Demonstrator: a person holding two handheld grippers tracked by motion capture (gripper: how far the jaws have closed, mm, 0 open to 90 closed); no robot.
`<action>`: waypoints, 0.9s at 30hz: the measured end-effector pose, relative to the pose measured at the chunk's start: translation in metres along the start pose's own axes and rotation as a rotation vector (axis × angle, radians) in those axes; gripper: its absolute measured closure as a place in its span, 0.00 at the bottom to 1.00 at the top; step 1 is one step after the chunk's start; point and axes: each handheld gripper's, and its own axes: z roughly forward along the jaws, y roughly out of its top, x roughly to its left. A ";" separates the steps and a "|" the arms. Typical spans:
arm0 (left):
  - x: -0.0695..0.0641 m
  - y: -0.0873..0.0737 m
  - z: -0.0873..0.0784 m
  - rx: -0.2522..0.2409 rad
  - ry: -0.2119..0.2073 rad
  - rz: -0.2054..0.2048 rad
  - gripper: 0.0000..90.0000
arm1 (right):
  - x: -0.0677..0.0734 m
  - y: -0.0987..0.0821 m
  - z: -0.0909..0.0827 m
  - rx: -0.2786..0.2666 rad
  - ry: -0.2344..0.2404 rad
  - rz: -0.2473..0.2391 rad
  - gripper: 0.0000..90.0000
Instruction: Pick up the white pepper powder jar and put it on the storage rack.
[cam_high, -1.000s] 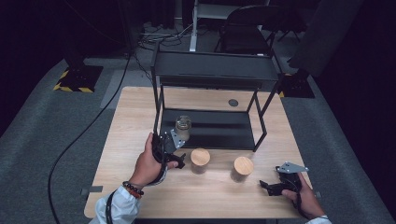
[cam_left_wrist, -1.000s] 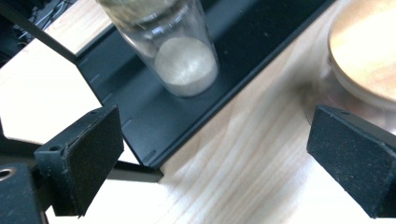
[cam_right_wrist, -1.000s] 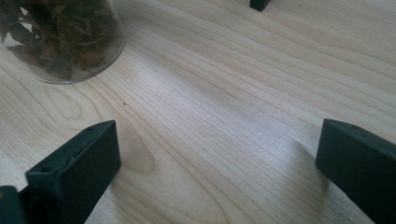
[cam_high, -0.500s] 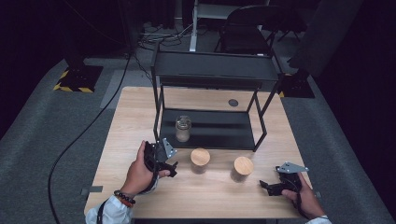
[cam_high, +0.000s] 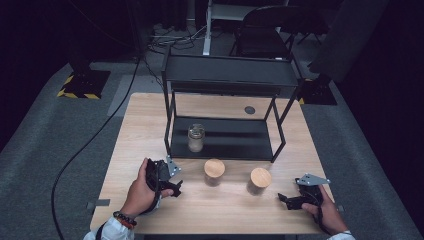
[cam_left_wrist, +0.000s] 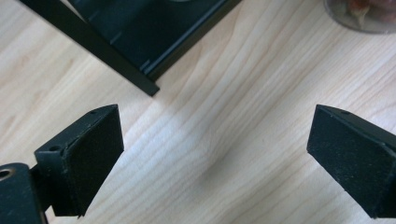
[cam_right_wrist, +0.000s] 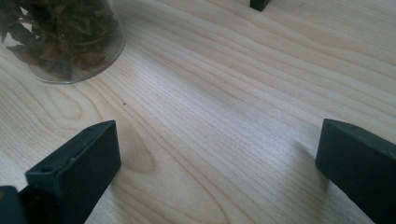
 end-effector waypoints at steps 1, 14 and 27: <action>0.000 -0.002 0.001 0.001 -0.002 -0.007 0.04 | 0.000 0.000 0.000 0.000 0.000 0.000 0.00; 0.000 -0.023 0.002 -0.019 0.005 -0.045 0.04 | 0.000 0.000 0.000 0.000 0.000 0.000 0.00; 0.005 -0.046 0.005 -0.037 -0.020 -0.131 0.04 | 0.000 -0.001 -0.001 0.002 0.001 0.000 0.00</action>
